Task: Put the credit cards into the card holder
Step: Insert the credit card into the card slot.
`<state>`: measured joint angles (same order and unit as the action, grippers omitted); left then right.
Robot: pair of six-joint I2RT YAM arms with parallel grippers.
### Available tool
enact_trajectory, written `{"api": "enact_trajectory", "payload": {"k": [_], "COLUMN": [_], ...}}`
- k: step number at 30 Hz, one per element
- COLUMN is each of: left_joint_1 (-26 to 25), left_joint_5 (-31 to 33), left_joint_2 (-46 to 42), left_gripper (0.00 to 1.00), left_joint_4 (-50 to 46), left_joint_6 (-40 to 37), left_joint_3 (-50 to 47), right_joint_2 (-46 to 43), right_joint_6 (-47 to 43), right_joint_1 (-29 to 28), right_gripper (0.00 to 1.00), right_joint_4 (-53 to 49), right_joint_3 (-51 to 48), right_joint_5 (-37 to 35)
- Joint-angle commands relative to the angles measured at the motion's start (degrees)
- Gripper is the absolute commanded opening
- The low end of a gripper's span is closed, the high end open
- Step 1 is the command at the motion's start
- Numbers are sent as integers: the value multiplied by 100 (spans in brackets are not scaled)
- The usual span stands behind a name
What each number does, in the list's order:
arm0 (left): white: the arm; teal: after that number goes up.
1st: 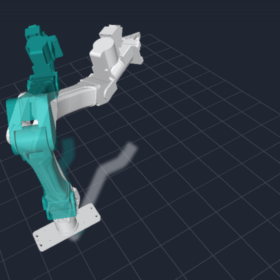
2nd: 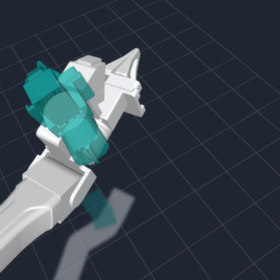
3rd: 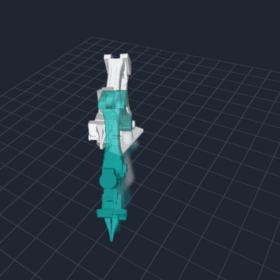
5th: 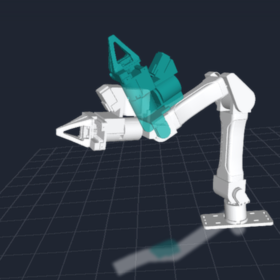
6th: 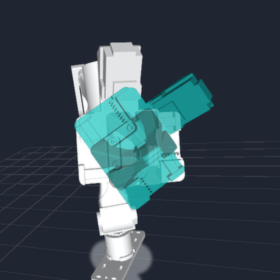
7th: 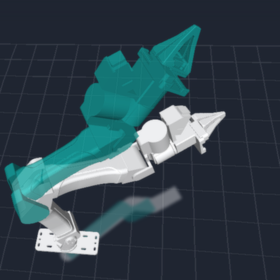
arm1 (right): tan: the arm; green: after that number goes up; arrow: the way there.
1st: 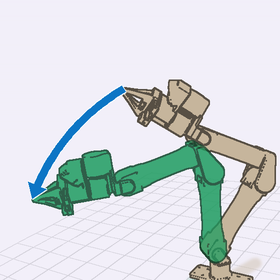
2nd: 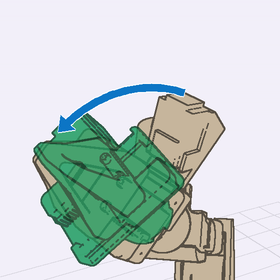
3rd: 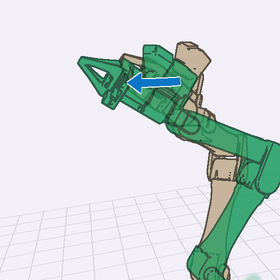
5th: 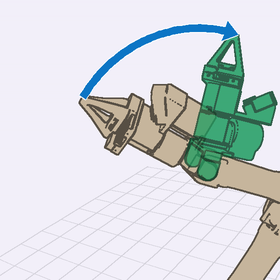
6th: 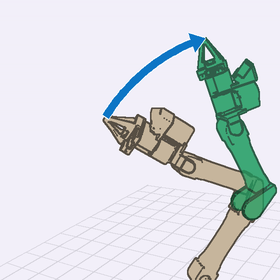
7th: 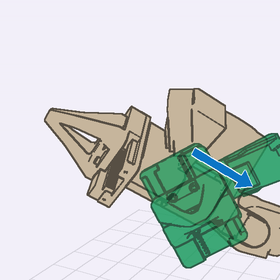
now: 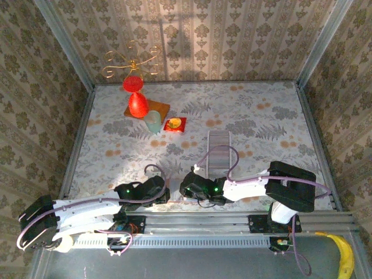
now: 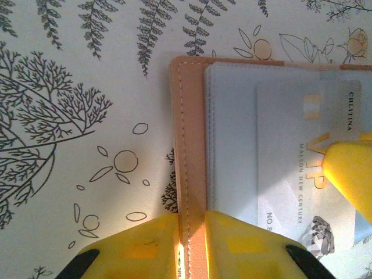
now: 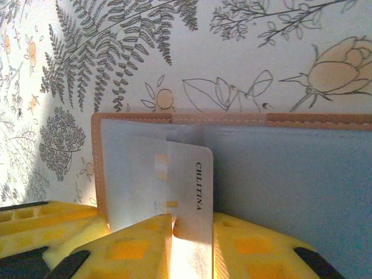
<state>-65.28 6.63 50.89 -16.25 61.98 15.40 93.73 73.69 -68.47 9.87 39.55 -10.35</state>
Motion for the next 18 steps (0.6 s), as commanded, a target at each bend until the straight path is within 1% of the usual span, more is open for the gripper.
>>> {"api": "enact_trajectory", "payload": {"k": [1, 4, 7, 9, 12, 14, 18], "left_joint_1": [-56, -64, -64, -73, -73, -73, -73], "left_joint_5": [-37, -23, -22, -24, -22, -23, -27], "left_joint_2": [-12, -31, -50, -55, -58, -57, -61], "left_gripper": [18, 18, 18, 18, 18, 18, 18], "left_joint_4": [-72, -65, -63, -67, -72, -67, -61], "left_joint_6": [104, 113, 113, 113, 113, 113, 113], "left_joint_3": [-81, -98, -98, -97, -98, -107, -94], "right_joint_2": [83, 76, -1, -67, -135, -123, -32], "right_joint_6": [-82, -148, -195, -214, -390, -459, -442], "right_joint_1": [-60, -88, -105, -105, -105, -105, -105], "right_gripper": [25, 31, 33, 35, 33, 30, 26], "right_joint_4": [-341, -490, -763, -930, -1235, -1460, -1345], "right_joint_3": [257, 372, 439, 440, 510, 603, 615], "right_joint_5": [-232, -235, -343, -421, -480, -484, -393]}}
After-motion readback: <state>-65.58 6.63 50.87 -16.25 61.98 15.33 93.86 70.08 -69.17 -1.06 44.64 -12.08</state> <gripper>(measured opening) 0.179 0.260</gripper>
